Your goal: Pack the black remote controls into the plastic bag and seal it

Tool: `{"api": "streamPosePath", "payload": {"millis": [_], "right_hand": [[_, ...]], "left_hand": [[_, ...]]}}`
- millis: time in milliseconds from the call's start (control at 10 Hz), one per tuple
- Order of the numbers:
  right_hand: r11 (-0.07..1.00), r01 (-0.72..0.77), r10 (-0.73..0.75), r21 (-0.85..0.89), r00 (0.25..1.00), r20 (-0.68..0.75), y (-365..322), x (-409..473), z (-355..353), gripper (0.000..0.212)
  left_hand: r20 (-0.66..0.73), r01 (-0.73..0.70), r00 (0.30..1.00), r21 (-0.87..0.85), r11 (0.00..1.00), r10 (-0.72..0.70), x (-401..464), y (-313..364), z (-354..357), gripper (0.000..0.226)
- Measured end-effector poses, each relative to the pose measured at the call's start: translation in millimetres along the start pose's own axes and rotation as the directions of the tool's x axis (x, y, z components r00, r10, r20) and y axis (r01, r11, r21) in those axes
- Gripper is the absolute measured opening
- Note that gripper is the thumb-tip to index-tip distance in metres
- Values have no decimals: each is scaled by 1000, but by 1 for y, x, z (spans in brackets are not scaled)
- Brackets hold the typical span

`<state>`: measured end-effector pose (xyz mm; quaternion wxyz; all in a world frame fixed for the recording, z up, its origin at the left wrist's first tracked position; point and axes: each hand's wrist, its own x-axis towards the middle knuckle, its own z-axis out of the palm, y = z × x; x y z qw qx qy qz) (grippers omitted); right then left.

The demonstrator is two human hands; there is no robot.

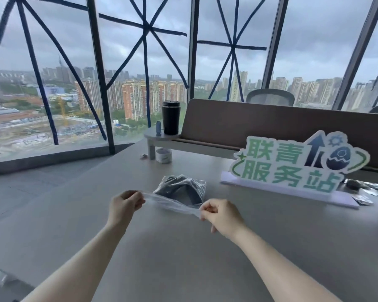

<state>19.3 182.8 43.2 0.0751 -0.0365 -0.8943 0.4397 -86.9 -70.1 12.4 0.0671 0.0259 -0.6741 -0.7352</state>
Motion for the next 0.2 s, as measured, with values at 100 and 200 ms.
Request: {"api": "streamPosePath", "payload": {"millis": [100,200], "right_hand": [[999,-27,26,21,999,48,3,-27,-9,11],[989,-4,15,149,997,-77,1,-66,-42,17]], "left_hand": [[-38,34,999,24,999,-33,-18,-7,-14,20],[-107,23,994,66,998,-15,-53,-12,-28,21]]}}
